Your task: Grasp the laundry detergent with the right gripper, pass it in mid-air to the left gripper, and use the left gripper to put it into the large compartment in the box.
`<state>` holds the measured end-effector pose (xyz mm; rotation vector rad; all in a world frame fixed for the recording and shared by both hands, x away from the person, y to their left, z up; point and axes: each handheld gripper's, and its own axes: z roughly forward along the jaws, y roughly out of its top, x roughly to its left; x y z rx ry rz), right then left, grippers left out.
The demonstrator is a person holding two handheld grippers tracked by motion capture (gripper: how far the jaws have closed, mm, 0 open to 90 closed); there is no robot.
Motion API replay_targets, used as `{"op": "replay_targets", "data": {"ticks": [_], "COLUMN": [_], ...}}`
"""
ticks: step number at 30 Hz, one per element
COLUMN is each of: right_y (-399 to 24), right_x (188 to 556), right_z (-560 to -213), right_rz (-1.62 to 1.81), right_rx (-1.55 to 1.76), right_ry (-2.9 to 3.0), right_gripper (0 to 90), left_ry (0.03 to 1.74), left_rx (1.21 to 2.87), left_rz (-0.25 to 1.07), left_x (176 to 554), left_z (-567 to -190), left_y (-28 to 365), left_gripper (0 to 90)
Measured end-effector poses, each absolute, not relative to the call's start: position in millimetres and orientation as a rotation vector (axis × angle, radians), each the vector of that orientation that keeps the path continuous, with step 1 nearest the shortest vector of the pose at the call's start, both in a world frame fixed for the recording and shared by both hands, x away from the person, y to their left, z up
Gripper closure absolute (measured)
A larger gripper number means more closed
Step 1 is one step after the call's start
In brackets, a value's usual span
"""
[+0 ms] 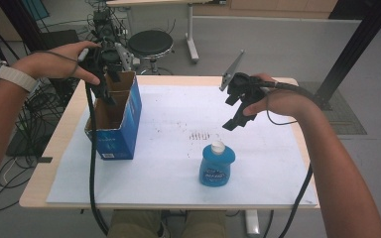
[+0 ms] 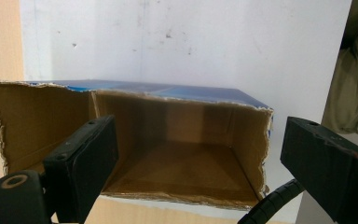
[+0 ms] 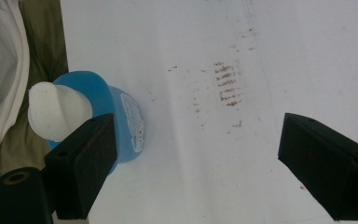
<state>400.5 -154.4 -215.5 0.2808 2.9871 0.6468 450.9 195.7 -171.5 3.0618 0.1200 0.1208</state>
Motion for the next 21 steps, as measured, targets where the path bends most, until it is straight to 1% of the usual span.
{"op": "replay_targets", "data": {"ticks": [21], "right_y": [-160.3], "right_x": [394.6], "right_z": [-209.8], "right_rz": [0.649], "right_rx": [0.285], "right_ry": [2.98], "right_gripper": [11.7], "left_ry": [0.121], "left_rx": [3.056], "left_rz": [0.133], "left_x": [449.5], "left_z": [-170.8], "left_y": [195.9], "left_gripper": [11.4]}}
